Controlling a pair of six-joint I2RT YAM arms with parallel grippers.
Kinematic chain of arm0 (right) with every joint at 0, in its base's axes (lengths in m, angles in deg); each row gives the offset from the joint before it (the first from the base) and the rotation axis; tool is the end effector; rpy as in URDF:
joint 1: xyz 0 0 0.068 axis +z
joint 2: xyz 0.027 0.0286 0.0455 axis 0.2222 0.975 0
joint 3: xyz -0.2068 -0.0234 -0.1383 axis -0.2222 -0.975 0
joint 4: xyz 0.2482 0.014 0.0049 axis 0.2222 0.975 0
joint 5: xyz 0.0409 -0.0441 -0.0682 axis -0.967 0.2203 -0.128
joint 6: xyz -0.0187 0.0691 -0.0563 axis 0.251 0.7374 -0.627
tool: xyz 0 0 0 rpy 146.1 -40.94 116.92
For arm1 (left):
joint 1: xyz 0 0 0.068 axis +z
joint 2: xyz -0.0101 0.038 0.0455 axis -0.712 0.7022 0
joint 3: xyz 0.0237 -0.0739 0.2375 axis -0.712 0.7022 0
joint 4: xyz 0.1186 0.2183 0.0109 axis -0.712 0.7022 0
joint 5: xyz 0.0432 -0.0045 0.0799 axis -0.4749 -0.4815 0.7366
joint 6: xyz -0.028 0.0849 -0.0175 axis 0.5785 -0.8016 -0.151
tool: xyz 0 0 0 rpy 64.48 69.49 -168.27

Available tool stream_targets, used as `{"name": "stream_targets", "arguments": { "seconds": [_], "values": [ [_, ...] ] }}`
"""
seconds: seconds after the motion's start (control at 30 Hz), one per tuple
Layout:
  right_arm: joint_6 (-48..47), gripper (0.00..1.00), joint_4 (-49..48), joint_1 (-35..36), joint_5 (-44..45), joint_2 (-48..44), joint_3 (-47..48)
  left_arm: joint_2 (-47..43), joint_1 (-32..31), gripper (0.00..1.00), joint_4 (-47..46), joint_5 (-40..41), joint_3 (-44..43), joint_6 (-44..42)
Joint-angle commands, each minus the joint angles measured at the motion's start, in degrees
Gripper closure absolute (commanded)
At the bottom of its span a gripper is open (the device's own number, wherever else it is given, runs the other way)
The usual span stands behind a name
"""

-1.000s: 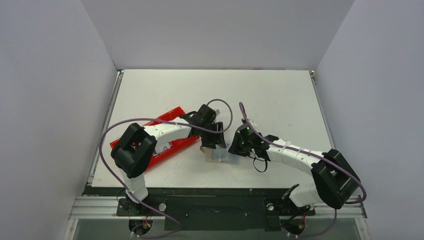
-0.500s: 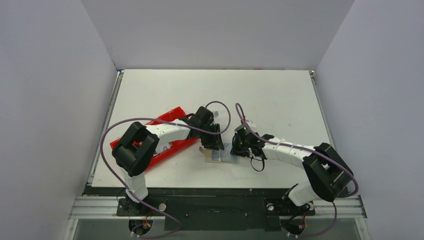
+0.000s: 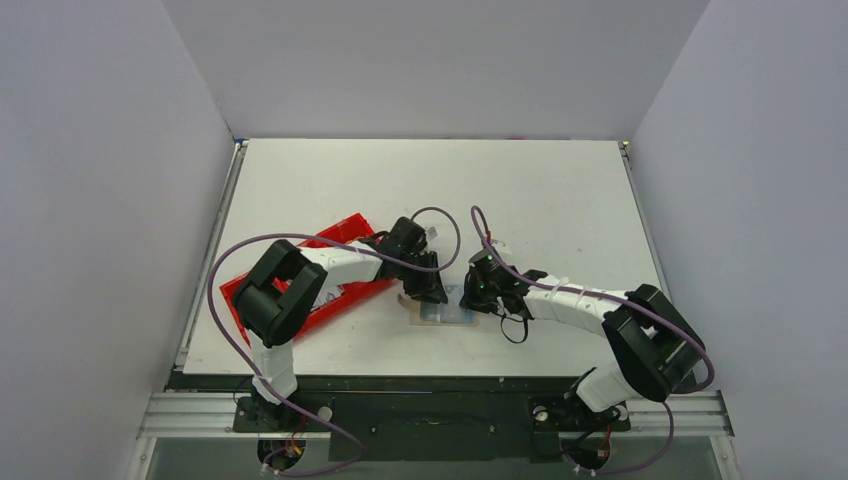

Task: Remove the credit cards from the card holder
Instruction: Remove the credit card from the card holder.

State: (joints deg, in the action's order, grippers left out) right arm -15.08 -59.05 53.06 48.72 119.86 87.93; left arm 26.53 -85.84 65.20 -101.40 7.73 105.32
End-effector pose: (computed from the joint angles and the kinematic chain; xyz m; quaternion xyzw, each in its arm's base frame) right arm 0.2204 0.1903 0.1023 0.0896 0.9507 0.2249 0.1937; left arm 0.2662 -0.2710 0.0924 0.0240 0.9387 -0.3370 0.0681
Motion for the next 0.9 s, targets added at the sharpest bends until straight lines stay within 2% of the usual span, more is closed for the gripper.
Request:
{"name": "stream_targets", "arguments": {
  "seconds": [0.0,0.43,0.87],
  "values": [
    [0.1,1.00,-0.2,0.2,1.9,1.5,-1.7,0.0,0.2,0.82,-4.1,-2.2,0.3,0.9],
    [0.8,1.00,0.6,-0.2,3.8,1.9,-3.4,-2.0,1.6,0.83,-7.3,-4.3,3.3,2.3],
    [0.9,1.00,1.9,-0.7,5.0,2.2,-4.1,-3.5,3.1,0.83,-14.9,-7.5,7.6,5.5]
  ]
}}
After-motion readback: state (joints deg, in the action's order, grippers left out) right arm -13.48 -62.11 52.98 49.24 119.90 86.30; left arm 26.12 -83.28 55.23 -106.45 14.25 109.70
